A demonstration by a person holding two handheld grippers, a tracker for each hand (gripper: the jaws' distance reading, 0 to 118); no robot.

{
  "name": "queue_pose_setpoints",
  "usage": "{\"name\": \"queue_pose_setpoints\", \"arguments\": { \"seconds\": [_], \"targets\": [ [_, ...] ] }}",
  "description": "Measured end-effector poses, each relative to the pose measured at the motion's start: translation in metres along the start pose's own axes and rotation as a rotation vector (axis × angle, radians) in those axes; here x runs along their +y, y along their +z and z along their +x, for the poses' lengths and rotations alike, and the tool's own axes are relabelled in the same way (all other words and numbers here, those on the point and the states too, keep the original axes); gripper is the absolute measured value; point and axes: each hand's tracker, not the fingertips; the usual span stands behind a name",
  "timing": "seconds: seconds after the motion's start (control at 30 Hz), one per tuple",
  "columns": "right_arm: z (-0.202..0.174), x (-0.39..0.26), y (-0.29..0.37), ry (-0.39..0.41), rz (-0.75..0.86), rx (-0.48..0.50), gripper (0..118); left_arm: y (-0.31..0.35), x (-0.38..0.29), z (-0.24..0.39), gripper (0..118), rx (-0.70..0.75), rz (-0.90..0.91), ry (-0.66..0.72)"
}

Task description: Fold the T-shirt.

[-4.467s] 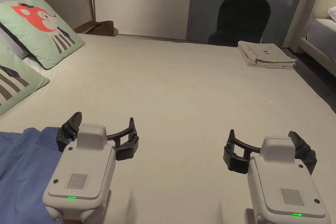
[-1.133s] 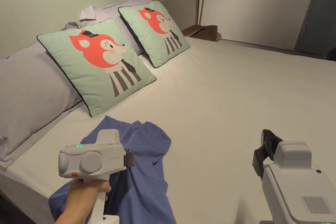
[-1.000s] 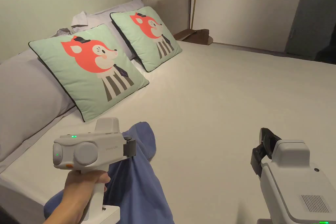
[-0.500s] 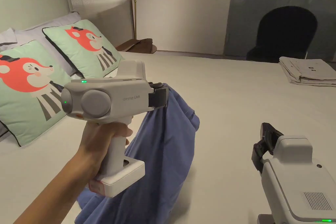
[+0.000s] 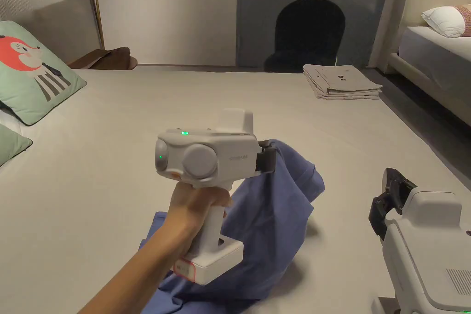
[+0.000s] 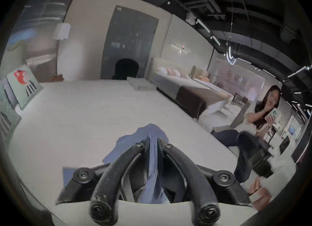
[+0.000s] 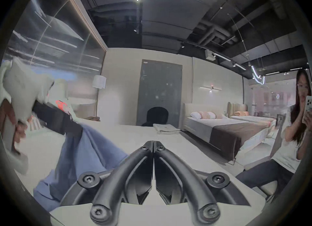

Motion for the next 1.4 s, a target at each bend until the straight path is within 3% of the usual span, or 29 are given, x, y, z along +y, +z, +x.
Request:
{"name": "queue_pose_setpoints", "arguments": {
  "seconds": [0.37, 0.53, 0.57, 0.6, 0.67, 0.77, 0.8, 1.0, 1.13, 1.4],
  "targets": [
    [0.010, -0.015, 0.007, 0.013, -0.041, -0.020, 0, -0.078, -0.144, -0.034, 5, 0.108, -0.419, 0.085],
    [0.003, -0.017, 0.007, 0.009, -0.051, -0.005, 0, -0.082, -0.167, -0.042, 7, 0.138, -0.454, 0.093],
    [0.002, -0.016, 0.007, 0.008, -0.053, -0.003, 0, -0.080, -0.165, -0.042, 13, 0.135, -0.448, 0.095],
    [0.000, -0.015, 0.007, 0.007, -0.053, -0.001, 0, -0.077, -0.162, -0.041, 35, 0.134, -0.438, 0.097],
    [-0.002, -0.013, 0.008, 0.005, -0.049, 0.002, 0, -0.069, -0.154, -0.036, 51, 0.145, -0.416, 0.085],
    [-0.004, -0.009, 0.008, 0.002, -0.041, 0.008, 0, -0.051, -0.138, -0.032, 105, 0.153, -0.325, 0.062],
    [-0.005, -0.007, 0.009, 0.001, -0.037, 0.009, 0, -0.042, -0.132, -0.031, 109, 0.167, -0.280, 0.055],
    [-0.012, 0.008, 0.014, -0.002, 0.006, 0.022, 0, 0.026, -0.095, -0.026, 109, 0.277, 0.049, -0.075],
    [-0.017, 0.017, 0.015, -0.003, 0.032, 0.029, 0, 0.069, -0.083, -0.033, 109, 0.427, 0.270, -0.171],
    [-0.027, 0.024, 0.015, -0.009, 0.060, 0.045, 0, 0.131, -0.084, -0.070, 109, 0.638, 0.516, -0.206]
  ]
}}
